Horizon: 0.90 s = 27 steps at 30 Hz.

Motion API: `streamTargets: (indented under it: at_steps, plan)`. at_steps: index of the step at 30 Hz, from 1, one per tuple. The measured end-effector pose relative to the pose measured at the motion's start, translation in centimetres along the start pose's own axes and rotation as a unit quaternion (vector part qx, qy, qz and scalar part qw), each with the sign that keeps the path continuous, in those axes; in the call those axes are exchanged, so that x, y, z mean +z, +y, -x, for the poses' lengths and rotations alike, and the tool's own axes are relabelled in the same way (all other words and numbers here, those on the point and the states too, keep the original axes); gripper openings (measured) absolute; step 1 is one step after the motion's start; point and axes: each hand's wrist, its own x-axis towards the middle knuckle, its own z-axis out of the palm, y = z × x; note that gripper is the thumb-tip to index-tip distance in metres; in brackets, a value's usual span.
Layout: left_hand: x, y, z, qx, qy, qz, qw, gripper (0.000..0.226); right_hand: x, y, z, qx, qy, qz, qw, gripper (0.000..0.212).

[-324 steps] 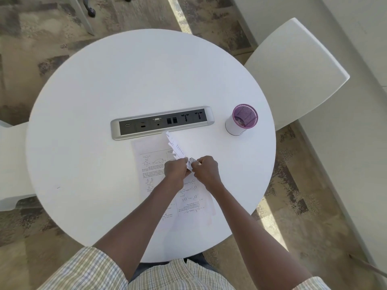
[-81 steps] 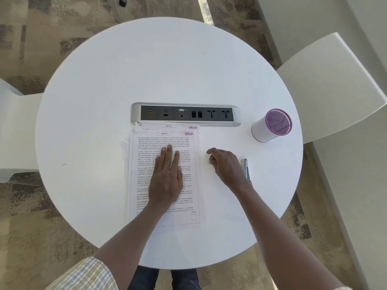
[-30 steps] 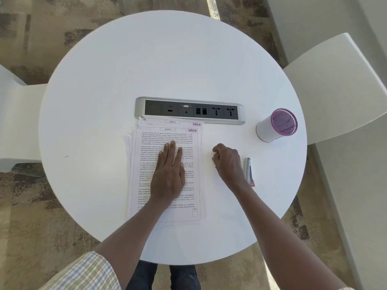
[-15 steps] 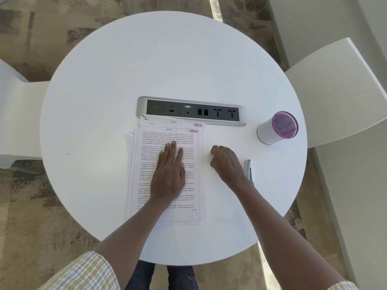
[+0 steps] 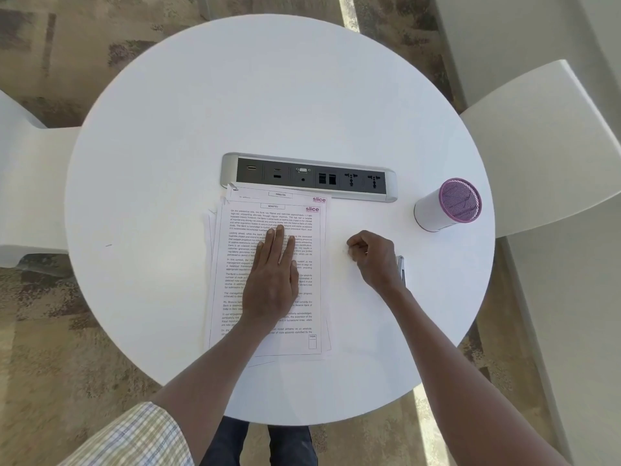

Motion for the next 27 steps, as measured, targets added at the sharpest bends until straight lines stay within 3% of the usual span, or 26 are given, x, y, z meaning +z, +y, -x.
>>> streamTargets:
  at_steps: [11, 16, 23, 27]
  plan:
    - [0.3, -0.2, -0.1, 0.002, -0.002, -0.001, 1.000, 0.052, 0.1, -0.6, 0.2, -0.124, -0.016, 0.127, 0.984, 0.013]
    - [0.5, -0.3, -0.1, 0.005, 0.004, -0.002, 1.000, 0.052, 0.2, -1.0, 0.0, -0.136, -0.043, 0.198, 0.970, 0.013]
    - [0.8, -0.5, -0.1, 0.008, 0.006, -0.005, 1.000, 0.052, 0.3, -0.3, -0.4, -0.088, -0.022, 0.102, 0.991, 0.019]
    - [0.8, -0.5, -0.1, 0.009, 0.006, -0.006, 1.000, 0.052, 0.1, -0.2, -0.3, -0.108, -0.022, 0.098, 0.989, 0.016]
